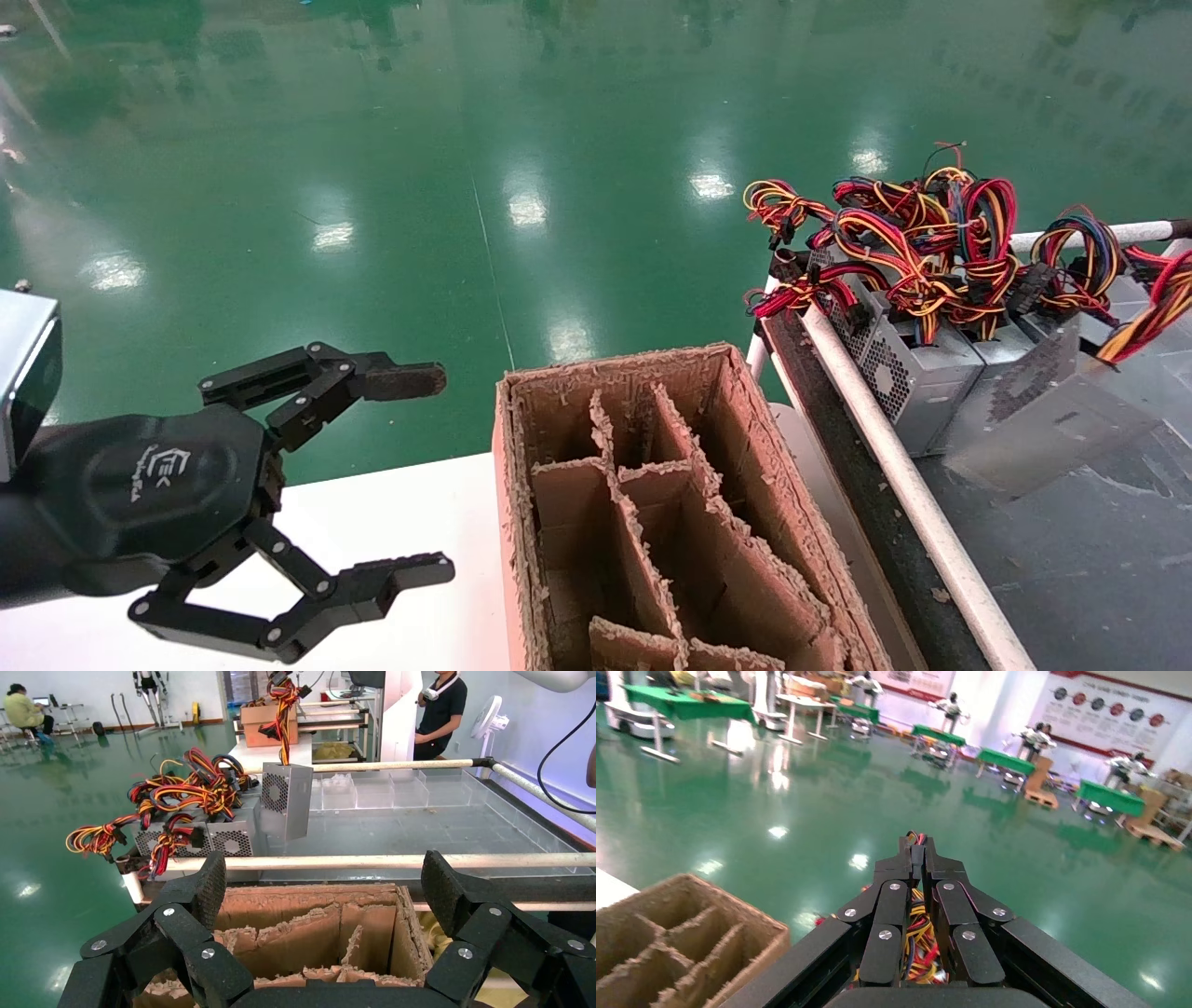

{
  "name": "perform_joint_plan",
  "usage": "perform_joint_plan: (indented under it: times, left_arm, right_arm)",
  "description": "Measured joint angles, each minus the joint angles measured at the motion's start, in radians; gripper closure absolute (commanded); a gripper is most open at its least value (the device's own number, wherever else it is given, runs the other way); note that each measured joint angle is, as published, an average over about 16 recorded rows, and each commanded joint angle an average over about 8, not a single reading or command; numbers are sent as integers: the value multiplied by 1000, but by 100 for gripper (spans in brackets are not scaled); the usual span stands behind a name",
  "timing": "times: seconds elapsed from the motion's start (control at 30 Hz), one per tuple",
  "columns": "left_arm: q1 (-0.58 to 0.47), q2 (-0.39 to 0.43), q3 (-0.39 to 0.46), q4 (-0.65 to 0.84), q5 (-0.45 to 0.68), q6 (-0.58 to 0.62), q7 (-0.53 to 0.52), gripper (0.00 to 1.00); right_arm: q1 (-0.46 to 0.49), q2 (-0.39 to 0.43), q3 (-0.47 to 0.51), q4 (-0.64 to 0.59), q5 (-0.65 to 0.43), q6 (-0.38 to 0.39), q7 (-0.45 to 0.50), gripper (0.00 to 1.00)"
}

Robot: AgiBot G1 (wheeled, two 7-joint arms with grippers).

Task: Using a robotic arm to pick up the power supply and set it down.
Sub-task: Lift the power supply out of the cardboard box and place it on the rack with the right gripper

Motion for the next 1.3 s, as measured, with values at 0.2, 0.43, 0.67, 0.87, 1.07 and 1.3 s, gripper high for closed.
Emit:
perform_joint_plan:
  times: [0.2,0.43,0.67,0.87,1.07,1.3]
  left_arm:
    - [0,0,0,0,0,0,0,0]
    - [0,0,0,0,0,0,0,0]
    - [0,0,0,0,0,0,0,0]
    - [0,0,0,0,0,0,0,0]
    - [0,0,0,0,0,0,0,0]
    - [0,0,0,0,0,0,0,0]
  right_arm:
    - [27,-27,-26,-20,-35,16,0,100]
    - [97,-76,-71,-33,-93,23,6,100]
    - [195,-135,-124,-57,-167,31,10,100]
    - [278,-183,-166,-103,-230,31,4,100]
    - [345,-219,-199,-165,-279,17,-10,100]
    - [398,-244,-223,-233,-314,-11,-31,26]
